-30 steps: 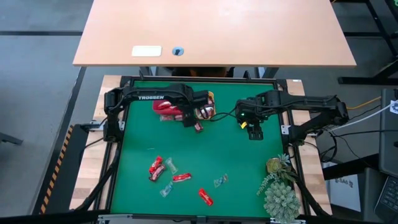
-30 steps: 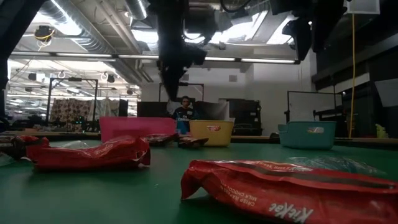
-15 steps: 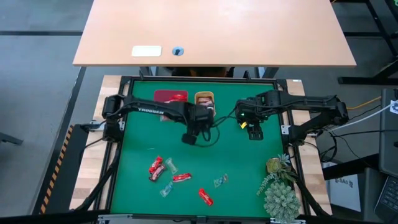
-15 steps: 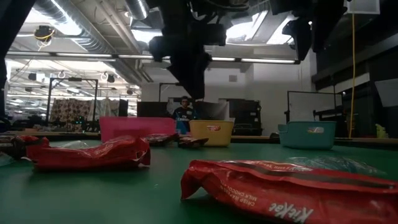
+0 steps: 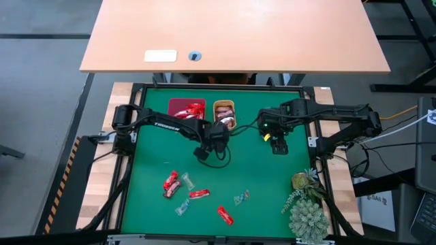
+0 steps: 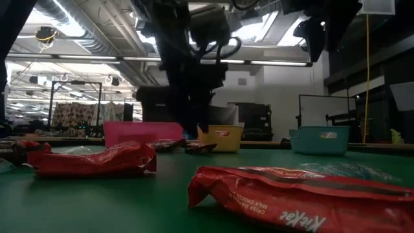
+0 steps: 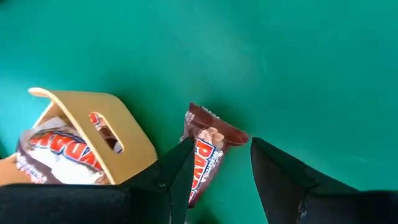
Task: Sort candy
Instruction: Put the brown chocolate bar into the yellow bin
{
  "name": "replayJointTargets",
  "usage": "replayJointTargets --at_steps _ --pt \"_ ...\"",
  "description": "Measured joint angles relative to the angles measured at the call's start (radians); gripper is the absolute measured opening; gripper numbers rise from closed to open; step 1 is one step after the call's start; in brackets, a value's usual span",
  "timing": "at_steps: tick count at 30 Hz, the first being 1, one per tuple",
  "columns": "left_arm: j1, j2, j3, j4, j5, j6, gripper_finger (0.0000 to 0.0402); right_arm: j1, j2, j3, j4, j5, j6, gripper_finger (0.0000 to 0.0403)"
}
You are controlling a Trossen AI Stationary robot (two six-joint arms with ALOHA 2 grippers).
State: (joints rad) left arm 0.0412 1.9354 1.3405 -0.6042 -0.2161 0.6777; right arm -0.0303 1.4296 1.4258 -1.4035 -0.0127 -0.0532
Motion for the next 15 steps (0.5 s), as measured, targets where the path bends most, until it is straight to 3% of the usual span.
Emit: replayJointTargets --at_steps 15 --pt "0.049 0.001 -0.133 0.218 -0.002 0.068 0.0151 0.0 0.0 0.0 0.079 -0.086 0.0 0.0266"
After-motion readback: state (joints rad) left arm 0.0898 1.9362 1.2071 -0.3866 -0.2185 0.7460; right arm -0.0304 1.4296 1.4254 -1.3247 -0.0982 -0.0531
